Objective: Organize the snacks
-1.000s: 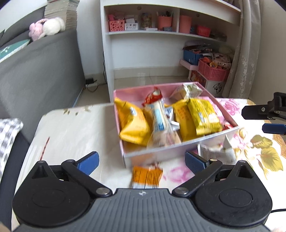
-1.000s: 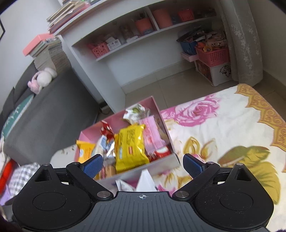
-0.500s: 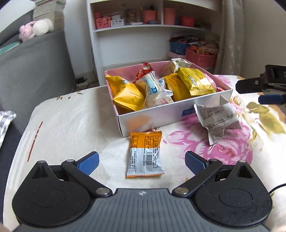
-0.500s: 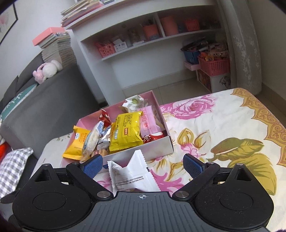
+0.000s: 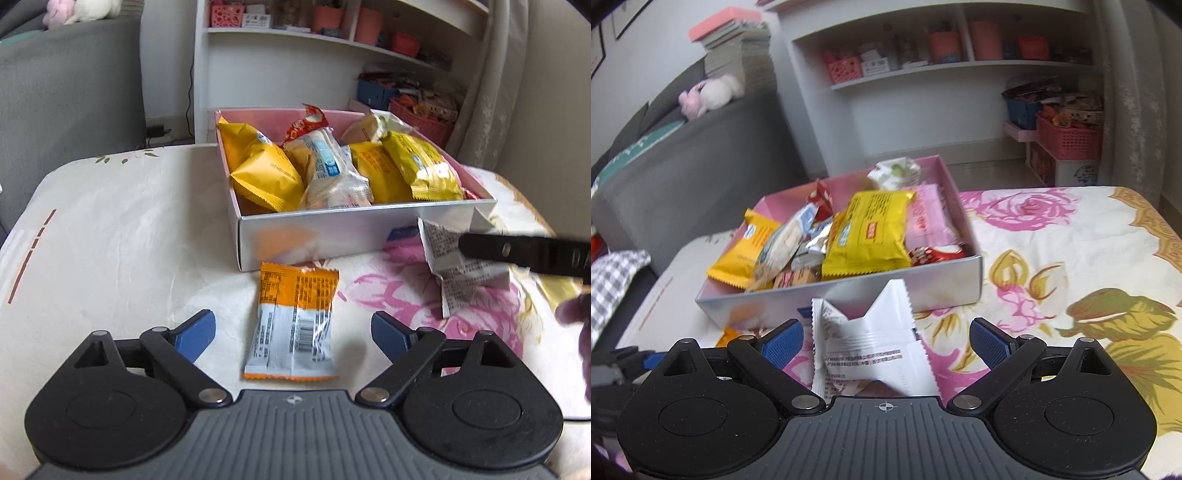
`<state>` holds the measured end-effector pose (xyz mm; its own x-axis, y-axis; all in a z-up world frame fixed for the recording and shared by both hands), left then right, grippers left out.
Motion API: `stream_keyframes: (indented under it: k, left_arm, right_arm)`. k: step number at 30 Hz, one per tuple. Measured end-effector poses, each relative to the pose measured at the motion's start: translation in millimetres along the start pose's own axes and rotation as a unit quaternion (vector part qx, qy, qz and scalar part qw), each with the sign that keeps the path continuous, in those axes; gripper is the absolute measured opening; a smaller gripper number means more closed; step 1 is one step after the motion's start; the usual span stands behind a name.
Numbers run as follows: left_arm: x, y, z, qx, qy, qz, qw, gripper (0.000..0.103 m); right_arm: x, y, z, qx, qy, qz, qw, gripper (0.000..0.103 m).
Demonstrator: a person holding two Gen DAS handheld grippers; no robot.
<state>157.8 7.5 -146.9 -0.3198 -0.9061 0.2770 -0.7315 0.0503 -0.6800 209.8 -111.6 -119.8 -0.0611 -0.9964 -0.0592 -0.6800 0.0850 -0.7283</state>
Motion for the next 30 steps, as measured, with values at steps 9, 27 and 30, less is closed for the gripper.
stream_keyframes:
  k: [9, 27, 30]
  left_arm:
    - [3.9, -1.4, -0.5, -0.001, -0.007, 0.024, 0.9997, 0.059]
    - [7.0, 5.8, -9.3, -0.028, -0.011, 0.033, 0.999, 0.039]
    - [5.6, 8.9, -12.6, -0.032, -0.011, 0.032, 0.9989, 0.039]
  right_arm:
    - [-11.1, 8.2, 6.0, -0.003, -0.007, -0.03, 1.0, 0.097]
    - [-8.7, 11.8, -0.2, -0.058, -0.049, 0.036, 0.996, 0.053]
    - [-7.7, 15.5, -4.3, -0.074, -0.053, 0.052, 0.994, 0.05]
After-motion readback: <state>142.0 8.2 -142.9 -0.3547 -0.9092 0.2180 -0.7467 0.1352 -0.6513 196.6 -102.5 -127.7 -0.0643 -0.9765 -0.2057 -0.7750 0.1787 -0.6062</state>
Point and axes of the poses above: each gripper's, at about its wrist camera, not at the fingertips, and z roughly the way its jaws point, x to its right, y to its underside, the point moved 10 cm from there along z, roughly the way its jaws point, and after that the axes turned 12 degrees about y, right-handed, at the moved point
